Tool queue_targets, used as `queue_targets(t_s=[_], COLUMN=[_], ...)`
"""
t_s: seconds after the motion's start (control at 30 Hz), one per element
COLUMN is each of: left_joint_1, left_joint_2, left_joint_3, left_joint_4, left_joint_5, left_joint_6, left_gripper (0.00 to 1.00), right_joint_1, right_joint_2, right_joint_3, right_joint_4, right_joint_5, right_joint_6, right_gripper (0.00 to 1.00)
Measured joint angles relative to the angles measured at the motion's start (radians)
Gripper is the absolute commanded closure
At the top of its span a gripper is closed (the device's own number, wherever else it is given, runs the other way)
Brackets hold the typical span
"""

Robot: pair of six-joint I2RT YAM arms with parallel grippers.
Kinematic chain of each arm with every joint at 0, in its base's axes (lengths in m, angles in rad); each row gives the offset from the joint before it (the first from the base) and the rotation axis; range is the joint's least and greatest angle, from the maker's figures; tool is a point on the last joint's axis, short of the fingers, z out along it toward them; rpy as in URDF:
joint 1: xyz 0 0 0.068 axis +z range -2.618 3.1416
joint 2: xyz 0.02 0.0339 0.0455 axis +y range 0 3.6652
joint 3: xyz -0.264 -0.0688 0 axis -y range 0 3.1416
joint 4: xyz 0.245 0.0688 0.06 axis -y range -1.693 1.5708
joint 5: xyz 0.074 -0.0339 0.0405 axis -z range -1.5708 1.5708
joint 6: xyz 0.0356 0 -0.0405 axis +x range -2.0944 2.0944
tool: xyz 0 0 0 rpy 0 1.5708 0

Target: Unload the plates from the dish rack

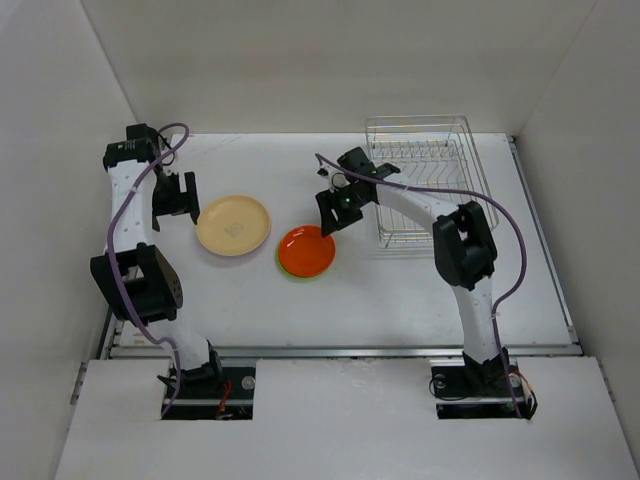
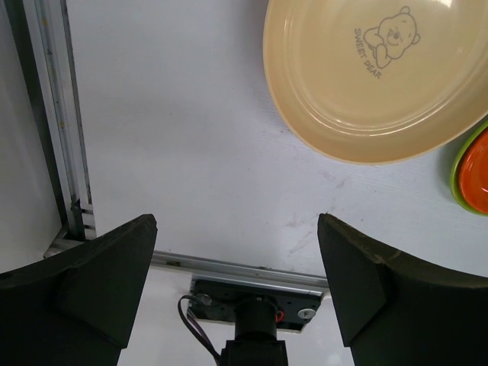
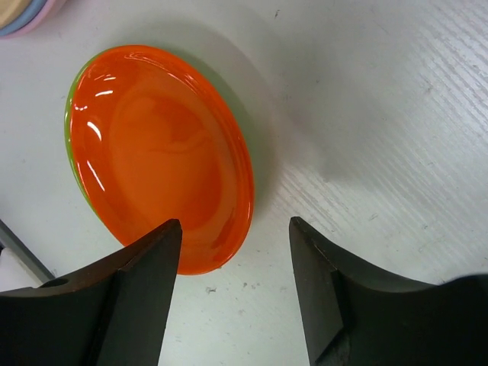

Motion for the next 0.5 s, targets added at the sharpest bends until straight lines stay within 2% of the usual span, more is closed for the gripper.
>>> queue_targets(t_s=[0.2, 0.43, 0.5], left_joint_1=[0.0, 0.0, 0.0], left_joint_2=[-0.021, -0.055, -0.067], left_joint_3=[-0.001, -0.009, -0.012], left_joint_4=[-0.002, -0.003, -0.002], left_joint_5=[0.0, -0.004, -0.011], left_joint_6=[0.0, 0.0, 0.0], left_gripper=[0.16, 0.16, 0.16], right_joint_1=[0.015, 0.03, 0.03], right_joint_2=[0.0, -0.006, -0.032], right_joint_3=[0.0, -0.008, -0.027], right_joint_4=[0.003, 0.011, 0.012], right_joint_5=[-0.022, -0.034, -0.018], right_joint_6=[-0.004, 0.005, 0.013], right_gripper=[0.42, 0.42, 0.39])
